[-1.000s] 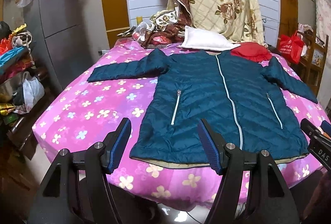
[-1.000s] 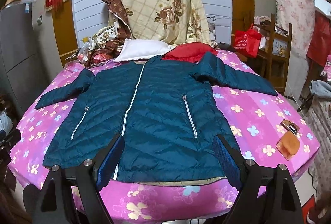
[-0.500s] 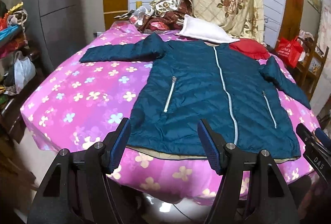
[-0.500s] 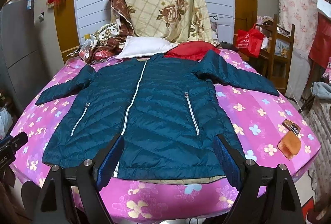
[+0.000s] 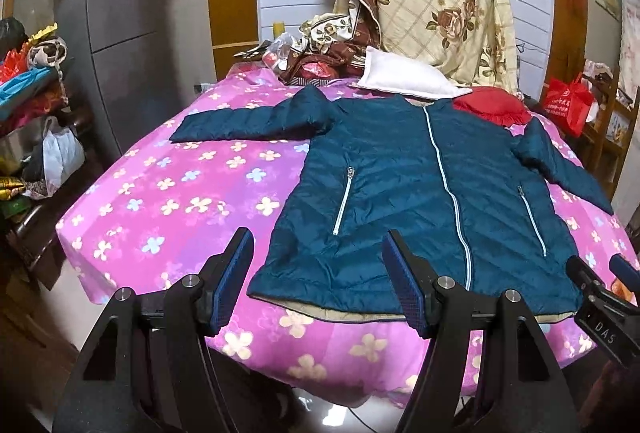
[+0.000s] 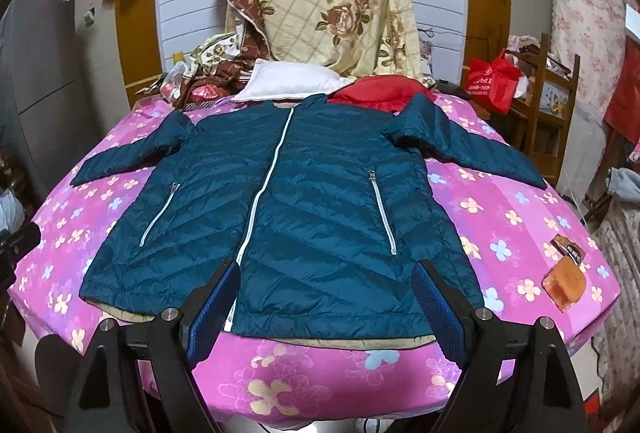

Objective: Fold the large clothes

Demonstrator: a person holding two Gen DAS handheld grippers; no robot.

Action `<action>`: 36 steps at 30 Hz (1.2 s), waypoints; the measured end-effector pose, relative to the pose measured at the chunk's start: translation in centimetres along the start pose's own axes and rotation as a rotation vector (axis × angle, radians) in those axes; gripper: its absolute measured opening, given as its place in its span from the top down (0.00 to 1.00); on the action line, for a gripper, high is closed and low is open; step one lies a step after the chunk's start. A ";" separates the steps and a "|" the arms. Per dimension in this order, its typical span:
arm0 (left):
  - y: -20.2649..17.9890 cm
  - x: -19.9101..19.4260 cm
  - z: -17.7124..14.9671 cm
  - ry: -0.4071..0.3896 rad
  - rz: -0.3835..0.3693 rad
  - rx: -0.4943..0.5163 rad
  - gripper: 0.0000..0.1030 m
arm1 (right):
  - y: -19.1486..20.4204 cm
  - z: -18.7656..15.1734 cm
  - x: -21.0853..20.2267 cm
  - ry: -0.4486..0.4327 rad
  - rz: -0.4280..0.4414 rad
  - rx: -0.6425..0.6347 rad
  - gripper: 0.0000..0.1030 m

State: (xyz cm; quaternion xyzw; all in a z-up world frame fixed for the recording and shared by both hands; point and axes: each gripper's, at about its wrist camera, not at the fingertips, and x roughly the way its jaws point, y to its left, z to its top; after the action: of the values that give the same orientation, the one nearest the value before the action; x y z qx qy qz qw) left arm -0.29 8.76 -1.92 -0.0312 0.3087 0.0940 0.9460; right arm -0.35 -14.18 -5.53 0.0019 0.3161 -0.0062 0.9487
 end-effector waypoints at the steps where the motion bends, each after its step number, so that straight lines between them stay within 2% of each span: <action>1: 0.0 0.0 0.0 0.003 -0.002 0.002 0.35 | 0.2 -0.1 0.0 -0.001 0.000 -0.004 0.17; 14: 0.0 0.3 -0.4 0.011 -0.002 0.012 0.35 | 0.8 -0.4 0.5 0.015 0.003 -0.026 0.17; 29: 0.8 2.1 -0.3 0.069 -0.020 0.007 0.35 | 1.3 -0.8 1.3 0.033 0.013 -0.031 0.17; 32: 2.5 3.5 0.7 0.101 -0.059 -0.035 0.35 | 1.7 0.2 2.1 0.044 0.030 -0.052 0.17; 36: 6.4 6.5 3.4 0.122 -0.065 -0.114 0.35 | 2.6 2.6 4.3 0.066 0.087 -0.061 0.17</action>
State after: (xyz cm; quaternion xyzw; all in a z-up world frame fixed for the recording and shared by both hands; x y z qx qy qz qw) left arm 5.59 16.43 -3.00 -0.1004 0.3587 0.0788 0.9247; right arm 4.72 -11.66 -6.00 -0.0131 0.3469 0.0448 0.9368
